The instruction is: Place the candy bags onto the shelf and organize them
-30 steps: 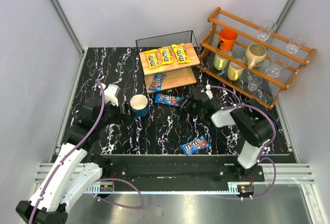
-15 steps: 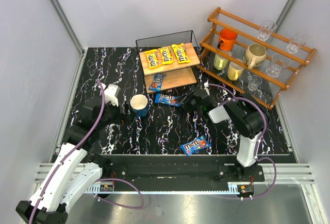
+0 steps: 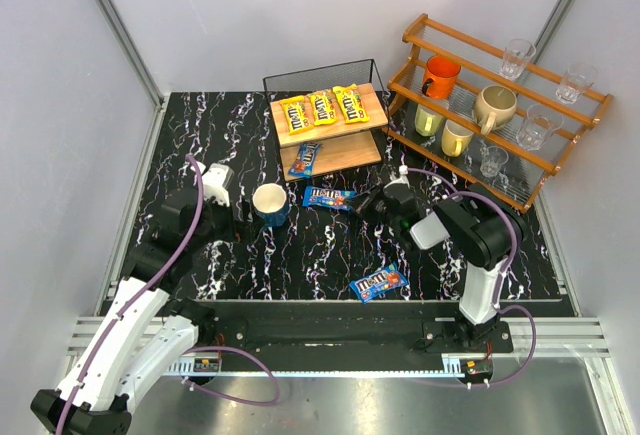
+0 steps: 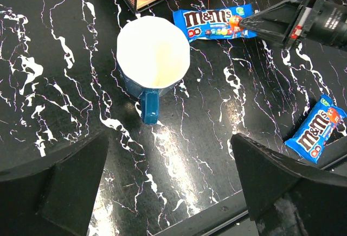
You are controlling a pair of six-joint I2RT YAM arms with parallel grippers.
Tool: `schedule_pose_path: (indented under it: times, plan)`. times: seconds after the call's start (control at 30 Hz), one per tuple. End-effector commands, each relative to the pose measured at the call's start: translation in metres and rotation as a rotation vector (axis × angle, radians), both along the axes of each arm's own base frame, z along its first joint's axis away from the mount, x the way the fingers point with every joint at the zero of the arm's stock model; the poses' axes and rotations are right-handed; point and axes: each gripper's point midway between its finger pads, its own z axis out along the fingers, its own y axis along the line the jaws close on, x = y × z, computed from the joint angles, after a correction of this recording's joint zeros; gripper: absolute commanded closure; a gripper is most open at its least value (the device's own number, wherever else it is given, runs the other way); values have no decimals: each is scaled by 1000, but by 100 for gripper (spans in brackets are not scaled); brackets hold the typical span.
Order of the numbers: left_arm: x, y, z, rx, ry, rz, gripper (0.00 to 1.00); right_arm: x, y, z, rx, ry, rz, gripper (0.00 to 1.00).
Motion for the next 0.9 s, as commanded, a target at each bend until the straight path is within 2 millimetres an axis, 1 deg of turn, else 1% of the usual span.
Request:
schedule_pose_path:
  times: [0.0, 0.03, 0.13, 0.2, 0.3, 0.4, 0.43, 0.57, 0.6, 0.67, 0.7, 0.77, 0.8, 0.83, 0.87]
  plan:
    - [6, -5, 12, -28, -43, -11, 1, 15, 0, 83, 109, -280, -15, 100]
    - [5, -6, 12, -27, -40, -14, 1, 17, -1, 88, 117, -297, -23, 100]
    - [5, -7, 12, -31, -42, -19, 1, 22, -4, 114, 157, -363, -52, 100]
    - [5, -7, 13, -33, -45, -19, 1, 26, -7, 126, 169, -391, -74, 100]
    - [4, -8, 14, -37, -48, -26, 1, 33, -11, 140, 178, -426, -109, 100]
    - [4, -9, 14, -39, -48, -32, 1, 44, -18, 146, 162, -430, -162, 100]
    - [4, -9, 14, -40, -48, -32, 1, 48, -22, 143, 144, -418, -193, 100]
    - [3, -9, 14, -42, -49, -34, 1, 62, -31, 145, 126, -421, -268, 100]
    - [3, -10, 14, -44, -50, -37, 1, 67, -31, 150, 130, -430, -281, 100]
    - [3, -10, 15, -47, -52, -40, 1, 75, -36, 145, 123, -412, -335, 100]
    - [3, -11, 15, -46, -51, -42, 1, 80, -39, 149, 129, -413, -364, 100]
    - [3, -11, 17, -49, -58, -45, 1, 89, -48, 143, 112, -393, -432, 100]
    - [2, -12, 17, -52, -56, -50, 1, 94, -48, 147, 112, -395, -452, 100]
    - [3, -12, 17, -52, -57, -49, 1, 98, -53, 139, 84, -366, -490, 100]
    - [3, -12, 17, -53, -57, -50, 1, 101, -53, 138, 71, -354, -502, 100]
